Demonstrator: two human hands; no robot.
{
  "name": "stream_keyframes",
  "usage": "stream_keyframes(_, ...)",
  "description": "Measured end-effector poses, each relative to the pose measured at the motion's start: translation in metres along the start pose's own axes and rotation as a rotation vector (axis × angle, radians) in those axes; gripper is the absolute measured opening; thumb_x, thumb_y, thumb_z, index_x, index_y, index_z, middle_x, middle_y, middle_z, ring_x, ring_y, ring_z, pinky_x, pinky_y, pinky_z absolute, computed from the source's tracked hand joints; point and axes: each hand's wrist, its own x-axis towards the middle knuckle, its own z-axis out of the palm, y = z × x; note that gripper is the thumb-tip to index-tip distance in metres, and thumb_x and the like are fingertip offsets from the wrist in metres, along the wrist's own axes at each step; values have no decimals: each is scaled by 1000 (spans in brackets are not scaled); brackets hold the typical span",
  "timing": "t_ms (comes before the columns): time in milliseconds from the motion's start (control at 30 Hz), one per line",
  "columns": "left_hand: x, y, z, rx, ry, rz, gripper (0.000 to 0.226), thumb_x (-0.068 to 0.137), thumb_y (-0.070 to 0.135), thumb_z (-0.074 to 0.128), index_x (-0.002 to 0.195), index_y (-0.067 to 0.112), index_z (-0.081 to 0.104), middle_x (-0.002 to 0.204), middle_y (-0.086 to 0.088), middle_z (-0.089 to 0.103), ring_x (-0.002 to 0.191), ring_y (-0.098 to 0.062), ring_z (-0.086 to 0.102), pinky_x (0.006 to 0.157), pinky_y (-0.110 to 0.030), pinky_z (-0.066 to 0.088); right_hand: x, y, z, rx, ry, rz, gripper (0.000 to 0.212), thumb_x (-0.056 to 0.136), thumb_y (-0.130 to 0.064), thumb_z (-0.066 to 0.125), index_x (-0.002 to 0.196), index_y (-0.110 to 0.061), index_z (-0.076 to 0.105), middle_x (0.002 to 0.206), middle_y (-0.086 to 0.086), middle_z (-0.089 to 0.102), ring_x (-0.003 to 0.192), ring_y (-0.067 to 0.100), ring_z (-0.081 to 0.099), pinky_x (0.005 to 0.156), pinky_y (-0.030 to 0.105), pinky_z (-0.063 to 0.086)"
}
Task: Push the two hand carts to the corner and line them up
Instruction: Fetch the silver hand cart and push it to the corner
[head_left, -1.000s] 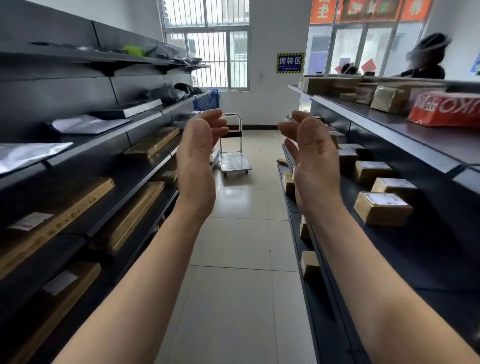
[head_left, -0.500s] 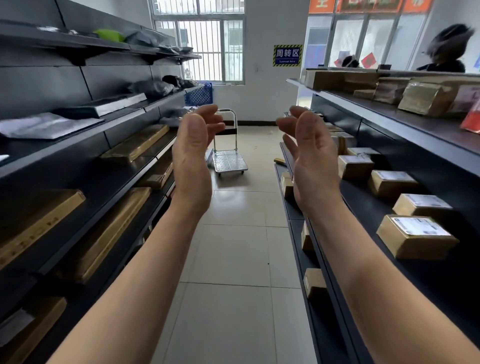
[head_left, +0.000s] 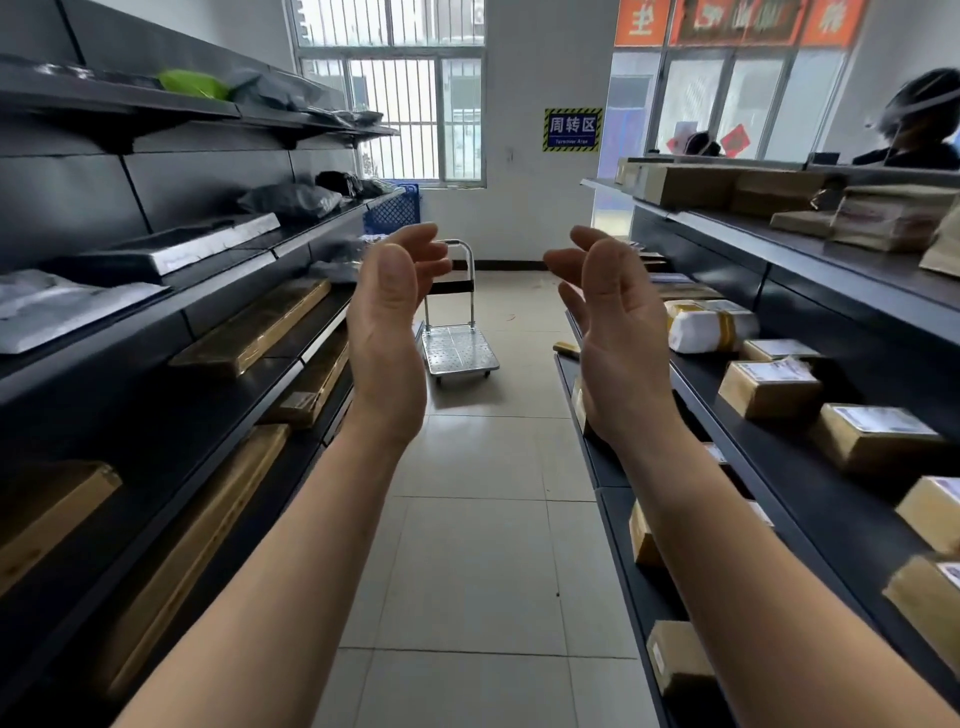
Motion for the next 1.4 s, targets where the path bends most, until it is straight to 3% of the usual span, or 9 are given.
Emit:
stream_keyframes(200, 39, -58, -5, 17, 8, -21, 75, 74, 79, 42, 111, 15, 57, 105, -2, 61, 106, -21, 59, 98, -32, 46, 48, 48, 8, -14, -14, 7, 64, 64, -69, 49, 108, -24, 57, 87, -16, 70, 103, 5, 64, 101, 24, 46)
stream_keyframes(433, 88, -132, 8, 42, 14, -14, 70, 77, 76, 42, 110, 17, 57, 104, 2, 63, 104, -17, 60, 102, -38, 44, 120, 113, -1, 16, -29, 5, 65, 65, -70, 50, 109, -23, 58, 86, -17, 70, 100, 2, 64, 97, 23, 47)
stream_keyframes(767, 169, -238, 53, 69, 39, -21, 68, 77, 76, 41, 109, 19, 57, 104, 1, 62, 104, -17, 61, 97, -31, 45, 239, 188, -27, 23, -42, -1, 64, 64, -69, 49, 108, -24, 57, 83, -19, 70, 99, 2, 64, 102, 28, 46)
stream_keyframes(1033, 216, -306, 62, 85, 67, -58, 71, 72, 80, 41, 108, 22, 58, 103, 3, 63, 107, -18, 60, 105, -42, 42, 305, 249, -31, 39, -52, 29, 67, 61, -75, 52, 106, -25, 58, 86, -16, 70, 101, 4, 64, 102, 29, 46)
stream_keyframes(1233, 259, -370, 63, 74, 62, -73, 72, 75, 79, 40, 111, 20, 58, 106, -1, 63, 108, -21, 61, 100, -35, 45, 357, 296, -29, 39, -44, 24, 65, 63, -72, 52, 107, -23, 57, 84, -16, 70, 100, 3, 64, 102, 27, 46)
stream_keyframes(1400, 307, -425, 50, 31, 47, -47, 72, 75, 78, 41, 112, 18, 57, 105, -1, 63, 107, -21, 60, 103, -37, 44, 408, 339, -10, 19, -38, -8, 64, 65, -70, 51, 107, -22, 57, 85, -17, 70, 99, 5, 63, 103, 29, 45)
